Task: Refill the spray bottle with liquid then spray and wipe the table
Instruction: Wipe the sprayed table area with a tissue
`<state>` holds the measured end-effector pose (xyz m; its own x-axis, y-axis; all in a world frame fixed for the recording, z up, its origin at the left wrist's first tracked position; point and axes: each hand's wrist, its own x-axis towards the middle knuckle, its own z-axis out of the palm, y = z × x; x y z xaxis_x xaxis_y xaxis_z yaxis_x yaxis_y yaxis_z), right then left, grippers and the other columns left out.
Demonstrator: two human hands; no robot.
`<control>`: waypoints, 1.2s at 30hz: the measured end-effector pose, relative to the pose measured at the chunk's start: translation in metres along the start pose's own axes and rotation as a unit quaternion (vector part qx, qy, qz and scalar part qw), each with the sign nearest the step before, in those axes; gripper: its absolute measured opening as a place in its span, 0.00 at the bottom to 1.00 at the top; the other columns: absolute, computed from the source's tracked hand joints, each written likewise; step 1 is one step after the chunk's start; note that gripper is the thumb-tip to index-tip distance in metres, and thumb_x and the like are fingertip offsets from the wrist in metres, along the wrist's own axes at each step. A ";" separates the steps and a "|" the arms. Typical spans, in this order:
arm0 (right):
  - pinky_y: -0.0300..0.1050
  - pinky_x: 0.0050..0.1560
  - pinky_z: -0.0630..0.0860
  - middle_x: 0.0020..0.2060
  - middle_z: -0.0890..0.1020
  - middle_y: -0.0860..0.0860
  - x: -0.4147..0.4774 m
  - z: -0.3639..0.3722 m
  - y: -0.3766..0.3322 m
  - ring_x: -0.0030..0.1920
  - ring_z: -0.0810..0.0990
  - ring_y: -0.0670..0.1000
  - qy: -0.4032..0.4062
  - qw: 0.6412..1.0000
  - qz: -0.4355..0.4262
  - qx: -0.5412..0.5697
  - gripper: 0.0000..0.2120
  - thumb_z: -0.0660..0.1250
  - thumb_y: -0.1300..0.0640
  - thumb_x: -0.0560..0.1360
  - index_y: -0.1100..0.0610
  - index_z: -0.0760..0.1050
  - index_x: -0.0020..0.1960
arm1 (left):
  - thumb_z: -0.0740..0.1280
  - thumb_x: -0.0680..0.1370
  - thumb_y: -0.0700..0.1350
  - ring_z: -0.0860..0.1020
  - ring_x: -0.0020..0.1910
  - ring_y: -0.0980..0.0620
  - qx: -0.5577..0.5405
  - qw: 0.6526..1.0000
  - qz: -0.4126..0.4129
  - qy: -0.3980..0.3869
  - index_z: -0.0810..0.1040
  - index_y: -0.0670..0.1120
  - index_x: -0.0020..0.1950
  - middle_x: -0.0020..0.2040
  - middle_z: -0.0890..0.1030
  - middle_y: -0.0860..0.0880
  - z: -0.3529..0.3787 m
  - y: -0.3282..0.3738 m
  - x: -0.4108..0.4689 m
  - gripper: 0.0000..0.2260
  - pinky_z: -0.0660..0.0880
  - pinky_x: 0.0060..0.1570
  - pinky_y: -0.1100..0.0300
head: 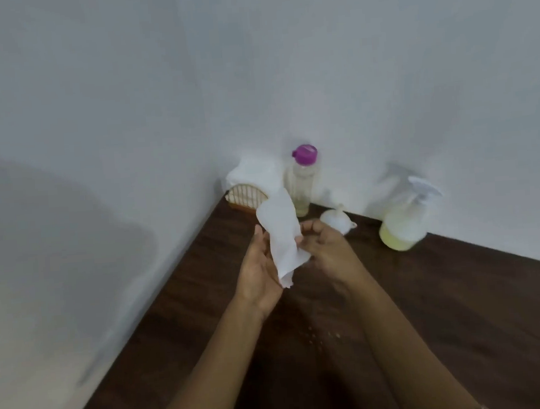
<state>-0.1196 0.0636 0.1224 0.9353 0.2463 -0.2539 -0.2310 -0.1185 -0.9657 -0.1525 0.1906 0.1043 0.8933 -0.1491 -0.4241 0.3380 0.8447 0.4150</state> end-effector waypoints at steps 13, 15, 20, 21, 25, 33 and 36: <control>0.38 0.53 0.75 0.53 0.79 0.44 -0.198 -0.061 0.175 0.53 0.79 0.45 0.184 0.978 0.011 -0.094 0.21 0.69 0.62 0.74 0.46 0.68 0.62 | 0.50 0.84 0.44 0.79 0.38 0.54 0.147 0.971 -0.119 0.148 0.75 0.45 0.51 0.36 0.84 0.52 -0.032 -0.245 -0.083 0.14 0.74 0.38 0.62; 0.38 0.50 0.76 0.51 0.81 0.46 -0.212 -0.072 0.182 0.51 0.80 0.47 0.195 0.977 0.034 -0.080 0.21 0.68 0.64 0.74 0.46 0.69 0.61 | 0.52 0.83 0.41 0.78 0.44 0.50 0.128 0.973 -0.113 0.156 0.76 0.42 0.57 0.48 0.83 0.45 -0.028 -0.264 -0.084 0.13 0.76 0.39 0.64; 0.35 0.46 0.70 0.50 0.80 0.44 -0.235 -0.114 0.192 0.49 0.77 0.45 0.273 0.930 -0.013 -0.247 0.15 0.66 0.61 0.75 0.51 0.74 0.60 | 0.59 0.81 0.44 0.77 0.60 0.53 0.278 0.945 0.050 0.163 0.75 0.50 0.64 0.60 0.79 0.50 -0.049 -0.267 -0.090 0.12 0.72 0.60 0.59; 0.38 0.48 0.70 0.52 0.79 0.45 -0.235 -0.121 0.198 0.51 0.77 0.47 0.280 0.914 -0.013 -0.293 0.14 0.65 0.61 0.75 0.52 0.75 0.60 | 0.61 0.81 0.44 0.76 0.61 0.55 0.335 0.922 0.109 0.163 0.75 0.51 0.64 0.61 0.78 0.51 -0.058 -0.261 -0.093 0.12 0.72 0.59 0.63; 0.55 0.49 0.74 0.58 0.79 0.56 -0.230 -0.133 0.225 0.56 0.77 0.60 0.261 0.816 0.018 -0.516 0.16 0.70 0.62 0.71 0.55 0.77 0.58 | 0.65 0.79 0.41 0.72 0.64 0.57 0.585 0.755 0.241 0.173 0.75 0.51 0.65 0.64 0.76 0.53 -0.098 -0.226 -0.102 0.15 0.68 0.64 0.62; 0.60 0.73 0.37 0.78 0.49 0.56 -0.213 -0.068 0.246 0.78 0.44 0.54 0.119 0.851 0.056 -0.509 0.41 0.32 0.35 0.71 0.59 0.44 0.77 | 0.65 0.78 0.43 0.65 0.71 0.44 0.762 0.527 0.247 0.282 0.74 0.45 0.67 0.70 0.70 0.43 -0.162 -0.169 -0.093 0.17 0.56 0.72 0.42; 0.57 0.72 0.36 0.77 0.54 0.55 -0.210 -0.030 0.247 0.77 0.49 0.53 0.079 0.848 -0.013 -0.524 0.43 0.33 0.32 0.72 0.58 0.48 0.77 | 0.63 0.79 0.45 0.63 0.72 0.43 0.780 0.494 0.236 0.303 0.72 0.44 0.69 0.71 0.69 0.43 -0.170 -0.162 -0.090 0.18 0.53 0.72 0.41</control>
<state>-0.3653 -0.0460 -0.0610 0.9798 0.1406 -0.1425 0.0786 -0.9250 -0.3718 -0.3380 0.1549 -0.0618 0.8886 0.4561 0.0490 0.3745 -0.7831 0.4965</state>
